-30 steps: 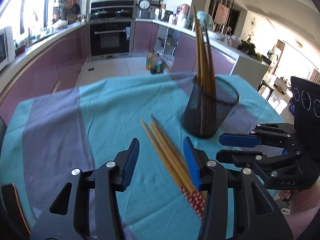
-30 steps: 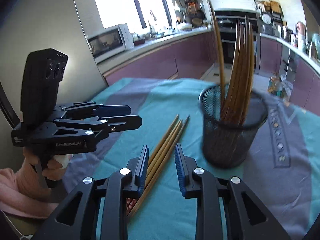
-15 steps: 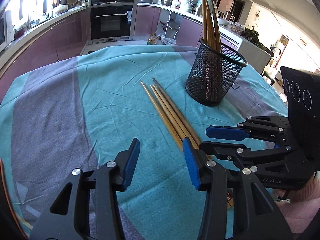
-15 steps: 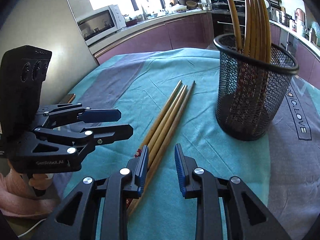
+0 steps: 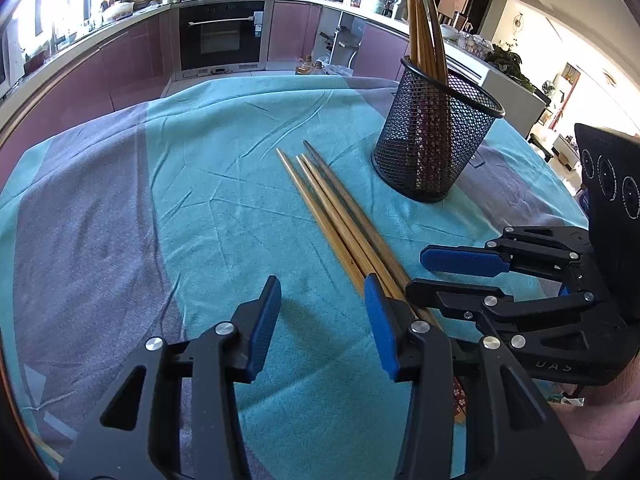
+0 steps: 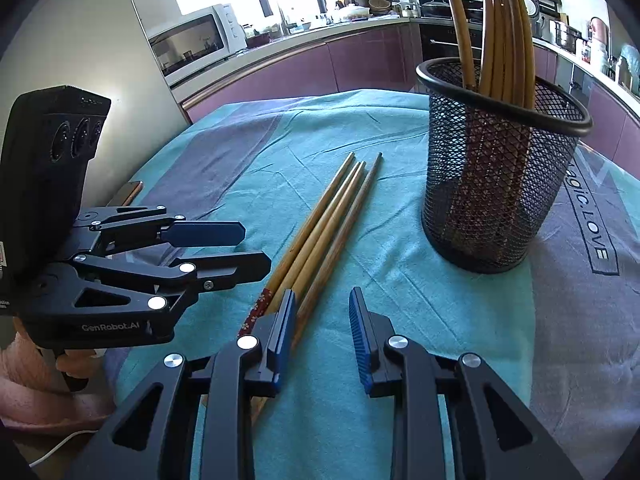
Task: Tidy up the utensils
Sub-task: 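Withdraw both grippers from the cup back over the loose chopsticks, then close the left gripper on a chopstick while the right gripper grasps another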
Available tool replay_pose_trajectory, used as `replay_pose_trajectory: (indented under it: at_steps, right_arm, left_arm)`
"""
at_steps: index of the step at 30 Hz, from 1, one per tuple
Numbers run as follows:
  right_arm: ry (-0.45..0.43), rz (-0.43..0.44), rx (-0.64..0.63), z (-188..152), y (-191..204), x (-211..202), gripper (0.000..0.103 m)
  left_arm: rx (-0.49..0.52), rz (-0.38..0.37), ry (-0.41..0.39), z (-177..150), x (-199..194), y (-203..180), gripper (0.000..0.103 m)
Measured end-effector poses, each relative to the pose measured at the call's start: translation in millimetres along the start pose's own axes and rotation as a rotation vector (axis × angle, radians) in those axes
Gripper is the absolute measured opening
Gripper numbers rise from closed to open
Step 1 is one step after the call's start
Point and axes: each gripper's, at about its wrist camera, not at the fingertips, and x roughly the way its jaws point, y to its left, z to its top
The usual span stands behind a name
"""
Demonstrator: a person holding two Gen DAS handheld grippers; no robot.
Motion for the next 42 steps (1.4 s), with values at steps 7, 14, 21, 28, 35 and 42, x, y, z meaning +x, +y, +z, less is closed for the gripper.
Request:
replay_pose_trajectory:
  at_steps: [7,14,21,28,35,42]
  right_arm:
    - [0.005,-0.010,-0.001,-1,-3,-3,0.025]
    - [0.002,-0.008,0.008,-1,-5,-3,0.025]
    - [0.003,-0.016,0.003,1,-4,-2,0.025]
    - [0.003,-0.046,-0.007,5,-1,1,0.025]
    - [0.000,-0.073,-0.003,18,-4,12,0.025]
    - [-0.016,-0.076,0.035,24,-9,19,0.017]
  left_arm:
    - [0.009,-0.001,0.008,6,9,-5,0.042]
    - [0.007,0.013,0.020,11,16,-7,0.041]
    - [0.005,0.031,0.030,10,19,-7,0.035]
    - [-0.026,0.025,0.041,11,20,1,0.025]
    - [-0.016,0.048,0.047,22,27,3,0.025]
    - [-0.035,0.064,0.044,30,33,4,0.015]
